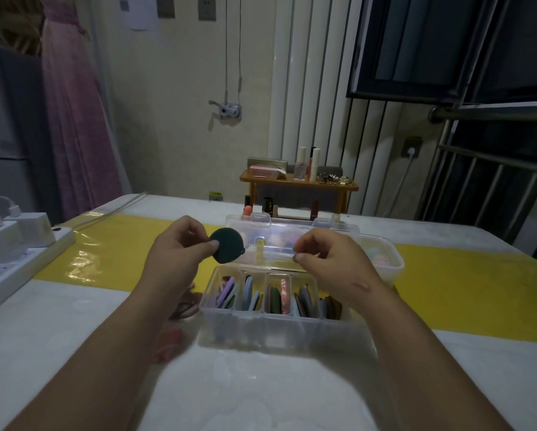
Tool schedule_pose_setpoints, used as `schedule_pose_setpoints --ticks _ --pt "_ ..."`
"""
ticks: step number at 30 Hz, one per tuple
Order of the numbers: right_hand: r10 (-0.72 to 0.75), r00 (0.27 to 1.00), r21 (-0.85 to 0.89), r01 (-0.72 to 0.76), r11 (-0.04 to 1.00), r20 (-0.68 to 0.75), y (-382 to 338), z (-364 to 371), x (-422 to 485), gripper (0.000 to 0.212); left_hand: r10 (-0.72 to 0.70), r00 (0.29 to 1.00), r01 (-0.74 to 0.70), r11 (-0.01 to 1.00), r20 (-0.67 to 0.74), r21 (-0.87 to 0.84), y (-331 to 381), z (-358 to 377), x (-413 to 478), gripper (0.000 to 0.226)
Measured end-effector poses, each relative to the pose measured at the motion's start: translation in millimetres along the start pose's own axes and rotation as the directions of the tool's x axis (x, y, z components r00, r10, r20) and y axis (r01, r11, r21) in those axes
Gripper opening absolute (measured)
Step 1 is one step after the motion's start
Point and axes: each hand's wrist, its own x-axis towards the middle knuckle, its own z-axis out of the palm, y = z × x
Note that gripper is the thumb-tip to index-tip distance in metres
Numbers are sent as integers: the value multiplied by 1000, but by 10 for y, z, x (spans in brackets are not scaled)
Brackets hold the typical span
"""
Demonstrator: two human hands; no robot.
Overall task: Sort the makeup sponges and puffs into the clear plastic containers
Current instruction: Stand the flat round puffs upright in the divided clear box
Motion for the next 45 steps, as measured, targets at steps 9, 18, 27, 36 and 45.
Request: schedule_pose_setpoints --ticks 9,18,27,36,45 --pt "-110 975 122 87 989 194 -94 134 -62 33 94 975 -89 995 202 -33 55 142 -110 19" --pt "-8 997 119 16 993 -73 -53 -94 -28 14 138 971 -148 988 193 34 -9 158 -101 16" --pt "138 984 -156 -155 976 -116 0 -268 -25 15 29 999 -33 993 36 112 -93 130 -30 10" --pt "298 954 -293 -294 910 -30 23 -259 -12 15 -14 1000 12 991 11 131 -152 106 6 9" --pt "350 934 -452 -282 846 74 5 -191 -10 8 -55 998 56 987 -7 150 -159 68 25 11"
